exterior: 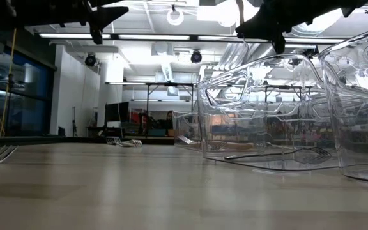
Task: Sort silverware by color (type)
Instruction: Put the light orange fork into the left transparent bin
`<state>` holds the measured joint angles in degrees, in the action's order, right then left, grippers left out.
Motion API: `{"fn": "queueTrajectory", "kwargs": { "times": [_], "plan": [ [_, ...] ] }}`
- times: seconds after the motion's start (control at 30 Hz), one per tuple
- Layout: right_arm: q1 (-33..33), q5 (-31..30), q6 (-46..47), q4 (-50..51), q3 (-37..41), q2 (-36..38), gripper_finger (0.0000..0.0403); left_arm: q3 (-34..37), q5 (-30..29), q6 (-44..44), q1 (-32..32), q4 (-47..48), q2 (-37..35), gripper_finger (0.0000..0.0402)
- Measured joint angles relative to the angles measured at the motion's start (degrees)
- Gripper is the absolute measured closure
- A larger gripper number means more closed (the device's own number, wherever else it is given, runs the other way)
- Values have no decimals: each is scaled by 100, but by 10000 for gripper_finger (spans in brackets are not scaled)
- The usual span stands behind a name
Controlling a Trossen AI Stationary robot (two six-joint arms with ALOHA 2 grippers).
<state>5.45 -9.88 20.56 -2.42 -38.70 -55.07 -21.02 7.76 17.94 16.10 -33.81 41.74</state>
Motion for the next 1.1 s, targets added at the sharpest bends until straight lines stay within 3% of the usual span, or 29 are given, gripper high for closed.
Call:
{"fn": "queueTrajectory", "kwargs": {
  "times": [0.53, 0.7, 0.9, 1.1],
  "plan": [
    [0, 67, 1, -172, 0, 0, 381, 0, -111, -10, 0, 3, 2, 275],
    [2, 56, 39, -192, -1, -22, 381, 0, -412, -10, 0, 3, 2, 275],
    [267, -129, 131, -43, -676, -708, 381, 0, -835, -10, 0, -4, 2, 275],
    [894, -120, -153, 980, -1666, -1822, 381, 0, -854, -10, 0, -46, 4, 275]
  ]
}}
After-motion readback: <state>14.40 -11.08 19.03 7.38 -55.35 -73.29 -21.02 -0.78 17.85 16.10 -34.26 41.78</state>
